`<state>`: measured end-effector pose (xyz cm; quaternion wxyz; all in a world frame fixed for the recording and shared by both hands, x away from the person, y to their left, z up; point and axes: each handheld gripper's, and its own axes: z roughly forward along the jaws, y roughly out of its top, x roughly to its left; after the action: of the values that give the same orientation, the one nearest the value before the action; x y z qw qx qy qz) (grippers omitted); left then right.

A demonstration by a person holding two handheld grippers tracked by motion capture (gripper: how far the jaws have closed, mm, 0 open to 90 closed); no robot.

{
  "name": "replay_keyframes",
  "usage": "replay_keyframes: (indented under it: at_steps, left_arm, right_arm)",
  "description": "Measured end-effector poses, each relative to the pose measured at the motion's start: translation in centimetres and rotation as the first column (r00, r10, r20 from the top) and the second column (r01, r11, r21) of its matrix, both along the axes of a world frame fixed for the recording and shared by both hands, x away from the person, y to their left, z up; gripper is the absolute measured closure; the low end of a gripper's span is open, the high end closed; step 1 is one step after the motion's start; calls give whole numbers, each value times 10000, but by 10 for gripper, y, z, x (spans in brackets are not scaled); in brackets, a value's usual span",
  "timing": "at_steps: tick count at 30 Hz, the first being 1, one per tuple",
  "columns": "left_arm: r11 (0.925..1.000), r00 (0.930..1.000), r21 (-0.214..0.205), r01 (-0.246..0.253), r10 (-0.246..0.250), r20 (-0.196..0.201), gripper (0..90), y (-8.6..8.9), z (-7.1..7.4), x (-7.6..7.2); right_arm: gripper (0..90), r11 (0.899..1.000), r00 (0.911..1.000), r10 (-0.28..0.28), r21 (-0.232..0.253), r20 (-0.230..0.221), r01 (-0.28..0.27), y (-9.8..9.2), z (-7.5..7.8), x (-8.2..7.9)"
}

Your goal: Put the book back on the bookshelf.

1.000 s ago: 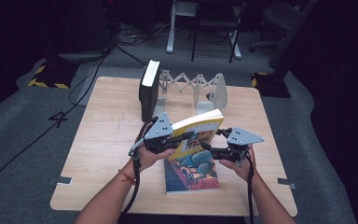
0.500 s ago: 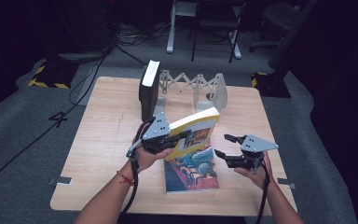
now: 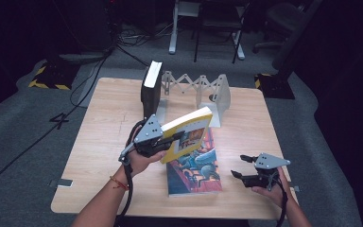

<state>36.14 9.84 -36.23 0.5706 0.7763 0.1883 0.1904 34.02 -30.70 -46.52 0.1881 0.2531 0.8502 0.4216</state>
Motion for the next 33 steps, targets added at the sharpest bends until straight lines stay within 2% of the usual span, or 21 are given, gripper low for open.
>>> replay_keyframes:
  at_steps: [2, 4, 5, 8, 9, 14, 15, 17, 21, 22, 23, 24, 26, 31, 32, 33]
  left_arm:
    - [9997, 9997, 19, -227, 227, 4, 751, 5, 0, 0]
    - [9994, 9994, 3, -346, 346, -14, 751, 6, 0, 0]
    - [9992, 9992, 10, -404, 404, 6, 752, 8, 0, 1]
    - [9970, 9970, -31, -772, 772, 4, 752, 14, 0, 2]
    - [9944, 9944, -26, -1054, 1054, 46, 753, 17, 0, 4]
    - [9888, 9889, -108, -1489, 1489, 7, 753, 25, 1, 9]
    - [9830, 9830, -67, -1834, 1835, 75, 753, 28, 2, 11]
    - [9807, 9807, -69, -1953, 1953, 51, 753, 30, 3, 12]
    - [9631, 9630, 108, -2691, 2689, 163, 754, 33, 5, 18]
    - [9532, 9531, 102, -3022, 3020, 175, 753, 34, 5, 23]
    - [9494, 9494, 52, -3141, 3140, 80, 753, 35, 5, 25]
    - [9494, 9494, 52, -3141, 3140, 80, 754, 35, 5, 25]
    - [9384, 9384, 49, -3455, 3455, 93, 753, 35, 4, 30]
    - [9188, 9188, -6, -3947, 3947, 19, 753, 36, 5, 38]
    - [9109, 9109, 17, -4127, 4127, -2, 753, 37, 5, 41]
    - [9072, 9072, 12, -4207, 4207, -15, 753, 39, 4, 43]
  right_arm:
    - [288, 9995, 9993, -240, -202, -280, 234, -6, -10, -2]
    - [287, 9993, 9988, -327, -194, -377, 320, -9, -14, -2]
    - [284, 9987, 9971, -491, -156, -580, 483, -12, -19, -1]
    - [276, 9978, 9967, -570, -363, -584, 550, -13, -23, 1]
    - [276, 9972, 9955, -701, -302, -642, 683, -13, -24, 3]
    - [276, 9968, 9950, -789, -203, -612, 778, -12, -24, 5]
    - [276, 9969, 9952, -765, -222, -604, 753, -10, -24, 5]
    - [276, 9970, 9952, -753, -232, -621, 740, -10, -24, 5]
    - [276, 9969, 9951, -732, -327, -664, 712, -8, -27, 6]
    - [277, 9969, 9952, -716, -371, -673, 693, -8, -28, 6]
    - [276, 9969, 9953, -708, -402, -664, 683, -7, -29, 6]
    - [276, 9969, 9953, -708, -402, -664, 683, -7, -29, 6]
    - [277, 9970, 9955, -683, -411, -660, 657, -7, -29, 6]
    - [279, 9955, 9947, -806, -542, -641, 771, -6, -31, 6]
    - [280, 9956, 9946, -806, -527, -661, 772, -6, -32, 6]
    - [279, 9956, 9946, -795, -541, -672, 760, -6, -32, 6]
